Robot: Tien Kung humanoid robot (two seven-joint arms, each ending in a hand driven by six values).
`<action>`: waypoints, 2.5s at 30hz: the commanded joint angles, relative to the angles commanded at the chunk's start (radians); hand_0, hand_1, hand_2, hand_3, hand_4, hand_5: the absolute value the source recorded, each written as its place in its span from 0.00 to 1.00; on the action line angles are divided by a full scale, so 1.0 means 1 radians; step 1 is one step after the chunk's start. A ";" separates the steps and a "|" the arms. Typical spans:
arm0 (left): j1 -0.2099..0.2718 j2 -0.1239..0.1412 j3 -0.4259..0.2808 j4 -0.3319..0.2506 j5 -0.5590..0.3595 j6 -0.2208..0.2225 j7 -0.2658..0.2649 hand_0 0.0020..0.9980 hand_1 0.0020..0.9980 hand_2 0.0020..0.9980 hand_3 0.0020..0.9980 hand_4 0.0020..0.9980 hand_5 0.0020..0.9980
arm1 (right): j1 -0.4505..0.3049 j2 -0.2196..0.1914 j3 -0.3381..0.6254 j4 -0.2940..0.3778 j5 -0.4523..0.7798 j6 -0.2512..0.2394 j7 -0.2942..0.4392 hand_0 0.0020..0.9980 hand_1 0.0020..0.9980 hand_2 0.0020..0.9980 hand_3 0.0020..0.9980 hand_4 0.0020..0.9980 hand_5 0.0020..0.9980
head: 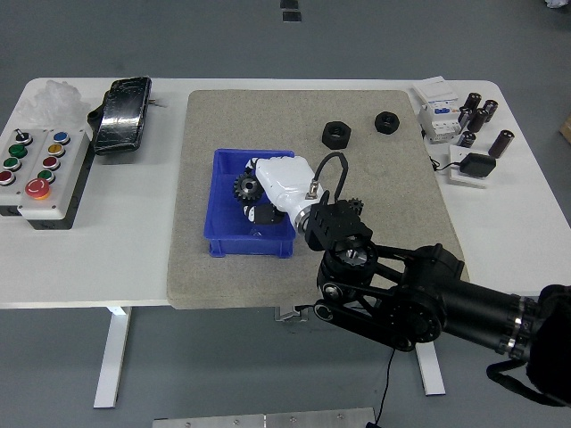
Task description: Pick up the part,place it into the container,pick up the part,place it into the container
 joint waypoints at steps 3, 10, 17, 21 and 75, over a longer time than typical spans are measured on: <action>0.000 0.001 0.001 0.000 -0.002 0.000 -0.001 0.61 0.52 0.56 0.63 0.55 0.51 | -0.003 -0.003 0.004 -0.001 0.002 0.022 0.000 0.46 0.76 0.88 0.91 0.86 0.37; 0.004 -0.001 -0.002 0.000 0.001 0.000 -0.001 0.61 0.52 0.56 0.63 0.55 0.51 | -0.029 -0.014 0.050 0.029 -0.024 0.013 0.000 0.47 0.79 0.99 1.00 0.89 0.40; 0.009 -0.007 -0.004 0.000 0.000 0.001 -0.005 0.61 0.52 0.56 0.63 0.55 0.51 | -0.129 -0.093 0.221 0.163 -0.076 -0.114 0.000 0.44 0.75 0.96 1.00 0.89 0.40; 0.015 -0.010 -0.007 0.000 0.000 0.002 -0.004 0.61 0.52 0.56 0.63 0.54 0.51 | -0.183 -0.157 0.329 0.192 -0.100 -0.123 0.000 0.38 0.69 0.85 0.92 0.86 0.39; 0.012 -0.005 0.000 0.000 0.000 0.000 -0.007 0.61 0.52 0.56 0.63 0.54 0.51 | -0.126 -0.154 0.178 -0.042 -0.098 0.048 0.000 0.31 0.49 0.37 0.45 0.34 0.07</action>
